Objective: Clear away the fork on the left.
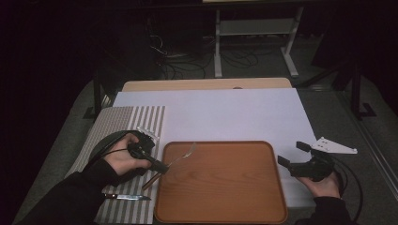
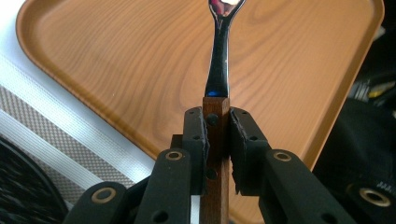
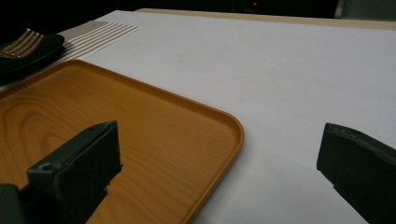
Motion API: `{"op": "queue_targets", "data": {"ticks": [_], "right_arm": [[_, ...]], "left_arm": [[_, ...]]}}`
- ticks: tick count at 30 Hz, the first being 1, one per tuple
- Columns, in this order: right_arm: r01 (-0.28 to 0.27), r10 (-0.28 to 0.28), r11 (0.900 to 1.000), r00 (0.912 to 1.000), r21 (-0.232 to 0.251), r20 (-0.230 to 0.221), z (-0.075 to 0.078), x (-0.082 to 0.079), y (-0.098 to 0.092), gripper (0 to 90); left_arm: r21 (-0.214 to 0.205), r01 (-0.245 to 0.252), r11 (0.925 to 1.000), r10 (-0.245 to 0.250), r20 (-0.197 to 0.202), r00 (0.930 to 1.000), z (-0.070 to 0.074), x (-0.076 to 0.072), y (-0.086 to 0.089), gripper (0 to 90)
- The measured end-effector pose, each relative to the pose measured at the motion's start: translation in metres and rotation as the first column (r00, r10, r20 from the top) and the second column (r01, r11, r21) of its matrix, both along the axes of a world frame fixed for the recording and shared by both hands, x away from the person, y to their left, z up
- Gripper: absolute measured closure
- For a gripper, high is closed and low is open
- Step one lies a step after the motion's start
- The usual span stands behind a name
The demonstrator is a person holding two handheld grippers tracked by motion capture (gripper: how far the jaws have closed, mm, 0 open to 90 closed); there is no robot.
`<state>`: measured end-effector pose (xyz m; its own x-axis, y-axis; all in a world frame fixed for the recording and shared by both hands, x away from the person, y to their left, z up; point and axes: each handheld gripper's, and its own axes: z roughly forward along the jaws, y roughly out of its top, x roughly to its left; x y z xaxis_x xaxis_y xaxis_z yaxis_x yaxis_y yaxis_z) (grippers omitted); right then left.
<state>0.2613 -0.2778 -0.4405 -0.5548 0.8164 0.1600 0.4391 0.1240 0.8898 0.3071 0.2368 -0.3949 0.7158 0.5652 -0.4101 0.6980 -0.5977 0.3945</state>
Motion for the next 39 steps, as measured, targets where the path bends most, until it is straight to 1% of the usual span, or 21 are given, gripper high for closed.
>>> {"op": "queue_targets", "data": {"ticks": [3, 4, 5, 6, 7, 9, 10, 14, 17, 19, 27, 28, 29, 30, 31, 32, 34, 35, 36, 37, 39], "right_arm": [[0.0, 0.0, 1.0, 1.0, 0.001, 0.0, 0.0, 0.0, 0.0, 0.0], [0.0, 0.0, 1.0, 1.0, 0.0, -0.001, 0.0, 0.0, 0.0, 0.0], [-0.001, 0.001, 1.0, 1.0, 0.0, 0.0, 0.0, 0.0, 0.0, 0.0], [-0.001, 0.001, 1.0, 1.0, 0.0, 0.001, 0.0, 0.0, 0.0, 0.0], [0.0, 0.0, 1.0, 1.0, 0.001, 0.001, 0.0, 0.0, 0.0, 0.0], [-0.001, 0.001, 1.0, 1.0, 0.001, 0.002, 0.0, 0.0, 0.0, 0.0], [-0.002, 0.002, 1.0, 1.0, 0.0, 0.0, 0.0, 0.0, 0.0, 0.0], [-0.002, 0.002, 1.0, 1.0, 0.0, 0.001, 0.0, 0.0, 0.0, 0.0], [-0.001, 0.001, 1.0, 1.0, 0.0, 0.0, 0.0, 0.0, 0.0, 0.0], [-0.002, 0.002, 1.0, 1.0, 0.0, 0.001, 0.0, 0.0, 0.0, 0.0], [0.004, -0.004, 1.0, 0.9999, 0.001, 0.011, 0.001, -0.001, -0.001, 0.0], [0.005, -0.005, 1.0, 1.0, 0.001, 0.009, 0.001, -0.001, 0.0, 0.0], [0.004, -0.004, 1.0, 1.0, 0.001, 0.008, 0.001, -0.001, 0.0, 0.0], [0.005, -0.005, 1.0, 1.0, 0.001, 0.008, 0.001, -0.001, 0.0, 0.0], [0.005, -0.005, 1.0, 1.0, 0.001, 0.008, 0.001, -0.001, 0.0, 0.0], [0.006, -0.006, 1.0, 0.9999, 0.001, 0.009, 0.001, -0.001, -0.001, 0.0], [0.005, -0.005, 1.0, 1.0, 0.001, 0.007, 0.001, -0.001, 0.0, 0.0], [0.005, -0.005, 1.0, 1.0, 0.001, 0.007, 0.001, -0.001, 0.0, 0.0], [0.004, -0.004, 1.0, 1.0, 0.0, 0.007, 0.001, -0.001, 0.0, 0.0], [0.004, -0.004, 1.0, 1.0, 0.0, 0.007, 0.001, -0.001, 0.0, 0.0], [0.005, -0.005, 1.0, 1.0, 0.0, 0.007, 0.001, -0.001, 0.0, 0.0]], "left_arm": [[-0.011, -0.032, 0.9994, 0.032, -0.025, 0.9992, -0.002, -0.002, -0.001, 77.4], [-0.061, -0.089, 0.9942, 0.085, -0.061, 0.9945, -0.006, -0.005, -0.003, 77.4], [-0.061, -0.089, 0.9942, 0.085, -0.061, 0.9945, -0.006, -0.005, -0.003, 77.4], [-0.124, -0.15, 0.981, 0.134, -0.129, 0.9826, -0.015, -0.008, -0.005, 77.4], [-0.138, -0.163, 0.977, 0.142, -0.146, 0.9791, -0.02, -0.01, -0.007, 77.4], [-0.14, -0.167, 0.976, 0.145, -0.158, 0.9768, -0.025, -0.011, -0.009, 77.4], [-0.158, -0.195, 0.9681, 0.162, -0.199, 0.9665, -0.037, -0.013, -0.013, 77.4], [-0.141, -0.214, 0.9666, 0.181, -0.218, 0.959, -0.049, -0.016, -0.02, 77.4], [-0.134, -0.216, 0.9671, 0.187, -0.202, 0.9614, -0.052, -0.018, -0.022, 77.3], [-0.157, -0.24, 0.958, 0.207, -0.202, 0.9573, -0.054, -0.019, -0.024, 77.2], [-0.186, -0.258, 0.9481, 0.229, -0.165, 0.9594, -0.052, -0.027, -0.024, 74.6], [-0.209, -0.264, 0.9417, 0.231, -0.168, 0.9583, -0.048, -0.028, -0.022, 74.6], [-0.209, -0.264, 0.9417, 0.231, -0.168, 0.9583, -0.048, -0.028, -0.022, 74.5], [-0.22, -0.259, 0.9406, 0.232, -0.138, 0.9628, -0.043, -0.029, -0.02, 73.7], [-0.22, -0.259, 0.9406, 0.232, -0.138, 0.9628, -0.043, -0.029, -0.02, 72.7], [-0.238, -0.259, 0.9361, 0.239, -0.112, 0.9647, -0.036, -0.03, -0.018, 71.9], [-0.252, -0.249, 0.9351, 0.238, -0.074, 0.9685, -0.029, -0.03, -0.017, 70.8], [-0.252, -0.249, 0.9351, 0.238, -0.074, 0.9685, -0.029, -0.03, -0.017, 70.8], [-0.281, -0.24, 0.9293, 0.236, -0.05, 0.9705, -0.022, -0.03, -0.017, 70.7], [-0.281, -0.24, 0.9293, 0.236, -0.05, 0.9705, -0.022, -0.03, -0.017, 70.7], [-0.296, -0.204, 0.9329, 0.215, 0.004, 0.9766, -0.012, -0.028, -0.02, 70.7]]}}
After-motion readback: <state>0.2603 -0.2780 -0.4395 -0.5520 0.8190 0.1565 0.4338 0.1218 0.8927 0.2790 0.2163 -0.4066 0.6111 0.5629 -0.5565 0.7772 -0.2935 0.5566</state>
